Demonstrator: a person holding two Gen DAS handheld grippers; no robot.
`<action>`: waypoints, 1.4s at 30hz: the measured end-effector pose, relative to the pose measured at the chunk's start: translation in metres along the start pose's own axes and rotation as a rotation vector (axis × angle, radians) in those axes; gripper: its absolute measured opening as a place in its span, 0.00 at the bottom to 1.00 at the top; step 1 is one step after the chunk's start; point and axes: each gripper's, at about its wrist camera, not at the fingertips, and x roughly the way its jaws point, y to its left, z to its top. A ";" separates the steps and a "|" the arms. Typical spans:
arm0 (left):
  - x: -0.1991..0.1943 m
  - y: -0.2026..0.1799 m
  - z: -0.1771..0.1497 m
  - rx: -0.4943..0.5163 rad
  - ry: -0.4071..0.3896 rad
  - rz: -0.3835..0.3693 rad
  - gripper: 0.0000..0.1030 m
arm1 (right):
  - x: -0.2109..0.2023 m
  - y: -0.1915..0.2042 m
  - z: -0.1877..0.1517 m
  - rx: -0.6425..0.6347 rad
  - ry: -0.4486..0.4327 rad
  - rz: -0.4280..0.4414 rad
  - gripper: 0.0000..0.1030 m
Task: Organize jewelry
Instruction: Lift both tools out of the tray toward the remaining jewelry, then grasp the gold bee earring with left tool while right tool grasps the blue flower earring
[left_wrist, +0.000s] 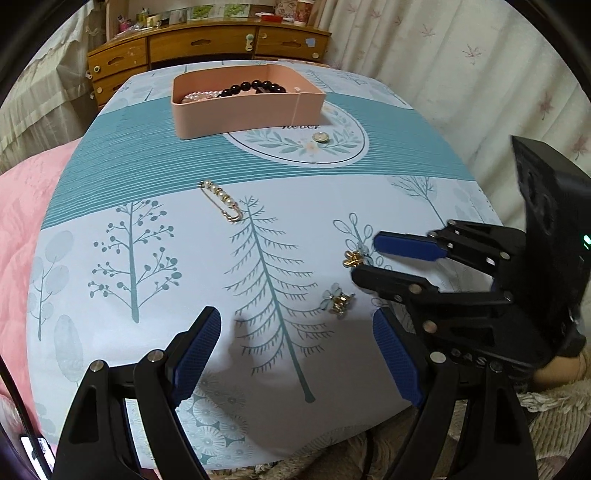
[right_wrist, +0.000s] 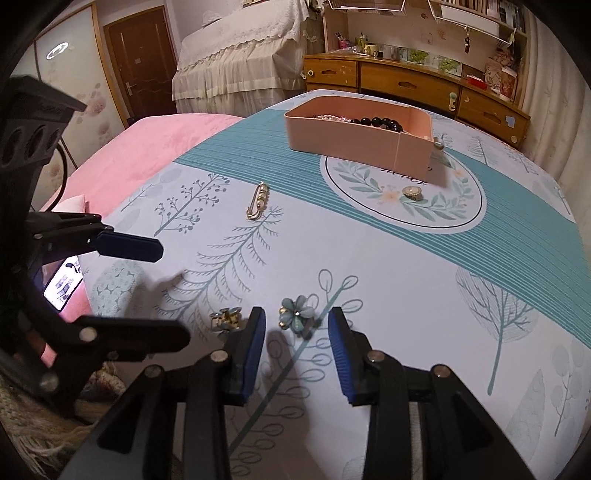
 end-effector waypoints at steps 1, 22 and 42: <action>0.000 -0.001 0.000 0.003 0.002 -0.005 0.81 | 0.002 -0.001 0.000 -0.003 -0.002 0.001 0.34; 0.019 -0.025 0.006 0.002 0.097 -0.129 0.53 | -0.017 -0.032 -0.027 0.089 -0.087 0.006 0.18; 0.044 -0.028 0.030 -0.069 0.139 -0.060 0.29 | -0.024 -0.054 -0.038 0.173 -0.126 0.070 0.19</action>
